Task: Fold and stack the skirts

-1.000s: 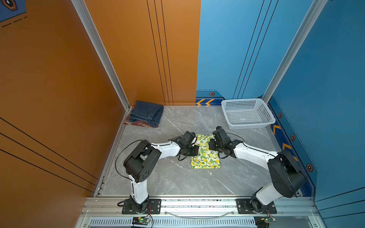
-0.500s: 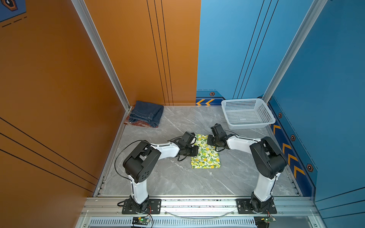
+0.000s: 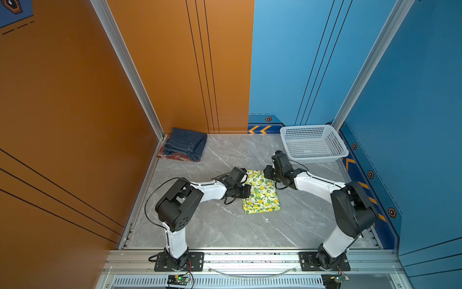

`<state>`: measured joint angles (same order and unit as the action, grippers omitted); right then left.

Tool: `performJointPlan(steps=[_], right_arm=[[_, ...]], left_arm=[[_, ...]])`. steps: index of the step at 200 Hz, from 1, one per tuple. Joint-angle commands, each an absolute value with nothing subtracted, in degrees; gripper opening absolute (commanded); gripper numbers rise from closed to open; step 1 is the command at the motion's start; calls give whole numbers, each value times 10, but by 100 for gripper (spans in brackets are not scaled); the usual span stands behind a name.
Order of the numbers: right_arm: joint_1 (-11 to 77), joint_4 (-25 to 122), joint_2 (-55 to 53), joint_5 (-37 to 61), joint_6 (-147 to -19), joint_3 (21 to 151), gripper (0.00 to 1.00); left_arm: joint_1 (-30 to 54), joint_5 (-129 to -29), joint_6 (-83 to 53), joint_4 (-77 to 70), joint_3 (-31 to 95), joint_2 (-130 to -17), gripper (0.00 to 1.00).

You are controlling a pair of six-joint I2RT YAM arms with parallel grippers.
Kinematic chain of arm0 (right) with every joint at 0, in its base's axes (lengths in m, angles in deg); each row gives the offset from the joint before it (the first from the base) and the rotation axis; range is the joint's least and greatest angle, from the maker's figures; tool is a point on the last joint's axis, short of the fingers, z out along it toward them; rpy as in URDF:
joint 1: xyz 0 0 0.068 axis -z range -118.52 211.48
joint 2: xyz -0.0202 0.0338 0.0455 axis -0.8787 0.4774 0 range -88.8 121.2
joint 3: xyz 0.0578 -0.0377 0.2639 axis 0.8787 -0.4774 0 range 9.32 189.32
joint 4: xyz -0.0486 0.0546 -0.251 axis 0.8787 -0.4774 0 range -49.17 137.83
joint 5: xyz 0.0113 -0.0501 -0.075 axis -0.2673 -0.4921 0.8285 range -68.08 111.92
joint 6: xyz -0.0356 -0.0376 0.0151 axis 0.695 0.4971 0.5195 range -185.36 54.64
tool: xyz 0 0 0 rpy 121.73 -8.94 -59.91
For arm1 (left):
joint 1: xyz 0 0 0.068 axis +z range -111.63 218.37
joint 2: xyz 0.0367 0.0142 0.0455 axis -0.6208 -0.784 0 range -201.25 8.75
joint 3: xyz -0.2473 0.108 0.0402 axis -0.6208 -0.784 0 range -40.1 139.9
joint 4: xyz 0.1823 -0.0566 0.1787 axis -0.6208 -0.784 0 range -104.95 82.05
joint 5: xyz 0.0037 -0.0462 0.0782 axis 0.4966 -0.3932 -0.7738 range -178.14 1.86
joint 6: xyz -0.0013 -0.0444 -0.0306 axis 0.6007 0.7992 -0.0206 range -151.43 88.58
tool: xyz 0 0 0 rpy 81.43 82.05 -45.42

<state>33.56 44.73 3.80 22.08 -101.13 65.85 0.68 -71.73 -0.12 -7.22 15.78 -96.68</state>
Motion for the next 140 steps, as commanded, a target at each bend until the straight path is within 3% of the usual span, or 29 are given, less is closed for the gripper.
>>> performJointPlan(steps=[1, 55, 140], right_arm=[[323, 406, -22, 255, -1012, 603, 37], [264, 380, -114, 296, -1048, 485, 35], [217, 396, -67, 294, -1083, 430, 29]], left_arm=[[16, -729, 1, -143, 132, -990, 0], [15, -733, 4, -148, 135, -987, 0], [11, -733, 8, -148, 128, -979, 0]])
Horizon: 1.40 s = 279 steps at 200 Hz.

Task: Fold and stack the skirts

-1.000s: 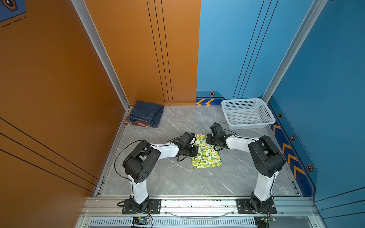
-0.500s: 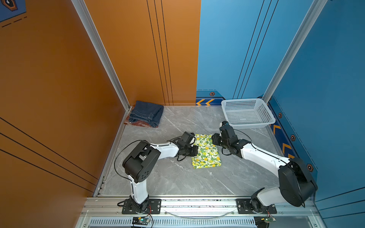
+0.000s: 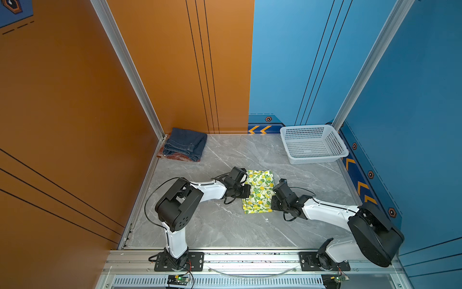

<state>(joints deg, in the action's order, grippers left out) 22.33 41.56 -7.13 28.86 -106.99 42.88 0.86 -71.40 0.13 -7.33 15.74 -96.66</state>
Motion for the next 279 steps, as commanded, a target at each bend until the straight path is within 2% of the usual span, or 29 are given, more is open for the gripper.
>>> performJointPlan(steps=[1, 39, 63, 105, 147, 179, 217, 265, 279], right_arm=[[217, 395, -68, 295, -1083, 430, 29], [240, 357, -129, 309, -1046, 479, 32], [278, 363, -113, 292, -1021, 529, 32], [311, 393, 35, 247, -997, 661, 30], [310, 398, 185, 245, -987, 761, 29], [312, 393, 246, 235, -982, 801, 28], [321, 377, 186, 228, -971, 799, 33], [330, 347, 52, 227, -952, 725, 46], [335, 341, 25, 224, -950, 690, 48]], left_arm=[[12, -733, 8, -148, 128, -979, 0], [10, -728, 11, -149, 129, -968, 0], [10, -728, 10, -158, 139, -953, 0], [11, -728, 7, -167, 151, -962, 0], [11, -727, 8, -165, 144, -970, 0], [13, -724, 9, -164, 141, -971, 0], [15, -711, 12, -164, 146, -969, 0], [16, -699, 18, -175, 169, -921, 0], [22, -690, 23, -177, 170, -904, 13]])
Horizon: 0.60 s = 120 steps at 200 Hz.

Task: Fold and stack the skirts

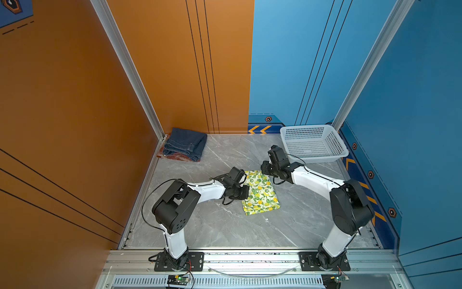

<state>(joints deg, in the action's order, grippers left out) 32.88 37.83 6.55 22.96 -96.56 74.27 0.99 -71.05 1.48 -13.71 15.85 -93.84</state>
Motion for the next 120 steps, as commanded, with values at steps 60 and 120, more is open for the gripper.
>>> performJointPlan(steps=[60, 120], right_arm=[[341, 354, -10, 202, -957, 593, 54], [342, 405, 32, 163, -980, 572, 56]], left_arm=[[57, -735, 37, -216, 147, -818, 67], [62, -724, 83, -146, 101, -857, 70]])
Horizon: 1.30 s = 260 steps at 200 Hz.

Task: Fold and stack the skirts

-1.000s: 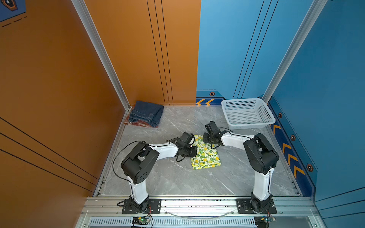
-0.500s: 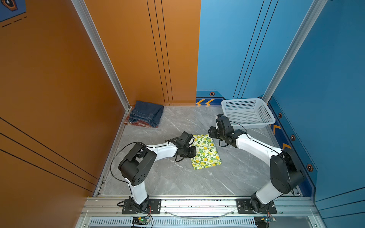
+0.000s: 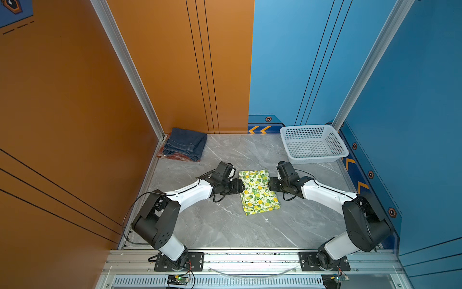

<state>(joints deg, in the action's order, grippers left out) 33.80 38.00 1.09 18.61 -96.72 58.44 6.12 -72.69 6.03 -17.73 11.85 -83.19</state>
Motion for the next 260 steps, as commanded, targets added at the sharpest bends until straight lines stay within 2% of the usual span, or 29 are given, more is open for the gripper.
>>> performJointPlan(steps=[1, 68, 158, 186, 225, 260], right_arm=[[342, 406, 32, 163, -980, 571, 56], [342, 451, 62, 152, -999, 545, 52], [338, 512, 72, 117, -1047, 520, 46], [335, 518, 80, 105, -1059, 525, 46], [331, 531, 91, 95, -1076, 528, 45], [325, 534, 95, 94, -1084, 532, 45]], left_arm=[[61, -724, 84, -145, 101, -858, 70], [40, -731, 99, -108, 95, -902, 70], [23, -707, 106, -103, 109, -989, 64], [36, -692, 103, -69, 97, -1012, 49], [55, -649, 117, 13, 87, -1025, 40], [59, -611, 127, 76, 96, -1035, 19]])
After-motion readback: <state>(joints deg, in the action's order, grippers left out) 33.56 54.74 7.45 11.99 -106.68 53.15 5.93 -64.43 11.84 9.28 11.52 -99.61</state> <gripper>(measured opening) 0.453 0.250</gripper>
